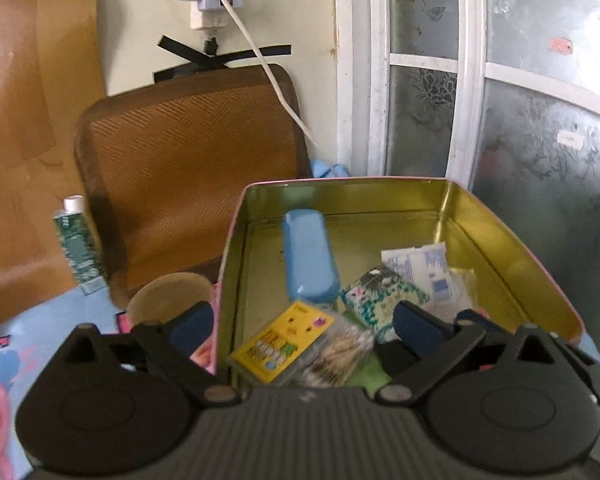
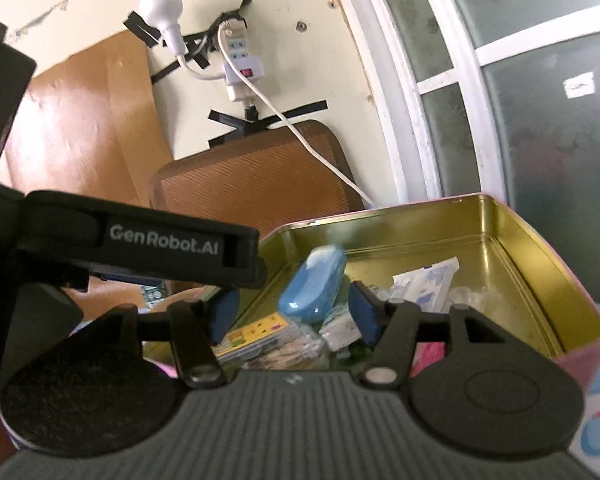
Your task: Organize soft objects
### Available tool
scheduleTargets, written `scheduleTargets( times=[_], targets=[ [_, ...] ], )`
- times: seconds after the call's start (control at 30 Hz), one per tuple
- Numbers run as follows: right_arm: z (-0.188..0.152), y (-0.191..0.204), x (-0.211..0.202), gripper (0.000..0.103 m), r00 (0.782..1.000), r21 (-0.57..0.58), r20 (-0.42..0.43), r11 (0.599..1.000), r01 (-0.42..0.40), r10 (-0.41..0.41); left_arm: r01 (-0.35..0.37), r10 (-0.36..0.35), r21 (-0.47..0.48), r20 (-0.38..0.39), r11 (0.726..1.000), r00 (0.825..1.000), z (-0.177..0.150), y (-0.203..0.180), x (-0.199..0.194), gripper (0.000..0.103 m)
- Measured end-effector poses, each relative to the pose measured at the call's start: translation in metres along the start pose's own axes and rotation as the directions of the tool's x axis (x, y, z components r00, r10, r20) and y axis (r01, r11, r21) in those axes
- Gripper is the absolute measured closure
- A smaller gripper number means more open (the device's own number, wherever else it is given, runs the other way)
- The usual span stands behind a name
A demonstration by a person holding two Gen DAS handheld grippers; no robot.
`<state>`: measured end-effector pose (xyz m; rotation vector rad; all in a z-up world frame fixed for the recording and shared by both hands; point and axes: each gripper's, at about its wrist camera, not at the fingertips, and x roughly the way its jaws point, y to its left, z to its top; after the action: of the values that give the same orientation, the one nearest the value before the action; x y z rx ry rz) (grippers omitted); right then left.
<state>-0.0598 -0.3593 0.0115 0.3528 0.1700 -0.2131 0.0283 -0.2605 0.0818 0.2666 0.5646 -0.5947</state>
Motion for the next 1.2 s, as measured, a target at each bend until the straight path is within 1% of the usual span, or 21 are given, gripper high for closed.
scheduleTargets(
  times=[0.07,0.2,0.37,0.47,0.57,0.63,0.7,0.83,1.0,1.2],
  targets=[
    [-0.001,0.001,-0.006,0.04,1.0,-0.012,0.002,1.0,-0.003,0.003,-0.01,0.01,0.007,0.009,1.0,1.0,-0.004,-0.001,-0.012,0.0],
    [-0.004,0.004,-0.018,0.04,1.0,-0.009,-0.008,1.0,-0.014,0.014,-0.027,0.027,-0.023,0.02,0.999,0.999,-0.012,0.006,-0.035,0.0],
    [-0.01,0.016,-0.032,0.039,1.0,-0.038,-0.014,0.999,-0.019,0.019,-0.071,0.072,-0.062,0.025,0.996,0.997,-0.03,0.023,-0.063,0.0],
    [-0.011,0.02,-0.038,0.039,1.0,-0.03,-0.021,0.999,-0.023,0.022,-0.095,0.098,-0.08,0.029,0.992,0.995,-0.041,0.034,-0.077,0.0],
    [-0.009,0.021,-0.044,0.038,0.999,-0.005,-0.03,1.0,-0.025,0.024,-0.123,0.127,-0.097,0.03,0.988,0.991,-0.051,0.043,-0.087,0.0],
    [-0.007,0.024,-0.047,0.035,0.999,0.011,-0.04,0.999,-0.032,0.032,-0.124,0.129,-0.124,0.033,0.985,0.991,-0.058,0.051,-0.094,0.0],
    [-0.007,0.029,-0.048,0.033,0.997,0.003,-0.061,0.999,-0.041,0.041,-0.135,0.141,-0.145,0.03,0.98,0.99,-0.063,0.059,-0.099,0.0],
    [-0.009,0.039,-0.052,0.032,0.994,-0.008,-0.091,0.998,-0.062,0.061,-0.18,0.186,-0.155,0.024,0.971,0.982,-0.074,0.071,-0.11,0.0],
    [-0.012,0.049,-0.055,0.029,0.993,-0.03,-0.103,0.998,-0.053,0.05,-0.202,0.209,-0.197,0.016,0.959,0.978,-0.086,0.088,-0.119,0.0],
    [-0.008,0.054,-0.055,0.028,0.993,-0.007,-0.112,0.999,-0.045,0.044,-0.249,0.262,-0.206,0.036,0.946,0.964,-0.098,0.096,-0.127,0.0]
  ],
)
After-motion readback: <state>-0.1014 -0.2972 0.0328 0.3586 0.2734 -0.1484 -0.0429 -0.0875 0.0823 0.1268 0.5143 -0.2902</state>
